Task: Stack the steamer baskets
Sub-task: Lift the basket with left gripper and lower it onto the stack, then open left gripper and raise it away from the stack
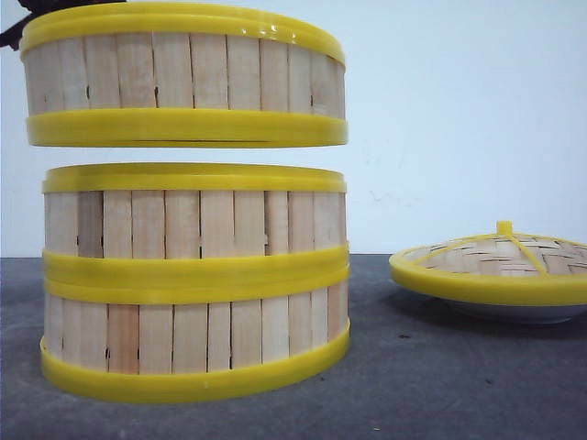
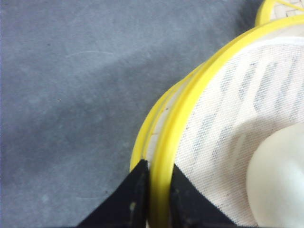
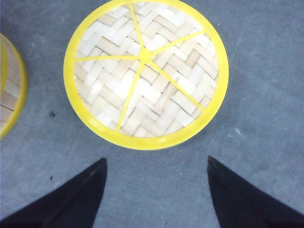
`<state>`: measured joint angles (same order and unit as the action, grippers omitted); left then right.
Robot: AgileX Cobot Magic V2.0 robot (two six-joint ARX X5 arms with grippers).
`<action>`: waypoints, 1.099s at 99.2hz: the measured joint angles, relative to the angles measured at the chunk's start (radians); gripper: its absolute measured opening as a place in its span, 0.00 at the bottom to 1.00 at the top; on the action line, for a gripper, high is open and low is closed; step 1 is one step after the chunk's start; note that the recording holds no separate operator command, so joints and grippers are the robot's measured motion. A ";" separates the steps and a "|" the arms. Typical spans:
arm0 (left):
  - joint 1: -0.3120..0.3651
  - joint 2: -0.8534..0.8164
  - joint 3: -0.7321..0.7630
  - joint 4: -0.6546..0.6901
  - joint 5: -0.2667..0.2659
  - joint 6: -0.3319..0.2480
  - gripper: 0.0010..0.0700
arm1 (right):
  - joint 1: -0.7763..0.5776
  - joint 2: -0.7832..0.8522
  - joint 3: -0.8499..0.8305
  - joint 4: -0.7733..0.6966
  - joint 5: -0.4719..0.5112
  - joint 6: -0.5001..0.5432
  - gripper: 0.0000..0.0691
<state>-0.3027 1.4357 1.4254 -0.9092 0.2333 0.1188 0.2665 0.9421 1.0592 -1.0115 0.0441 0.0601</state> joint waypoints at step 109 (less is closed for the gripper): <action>-0.005 0.056 -0.002 0.037 -0.060 -0.008 0.42 | 0.000 0.000 0.000 0.011 0.000 0.000 0.59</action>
<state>-0.3080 1.4914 1.4235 -0.8726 0.1734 0.1112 0.2665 0.9421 1.0592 -1.0008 0.0441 0.0601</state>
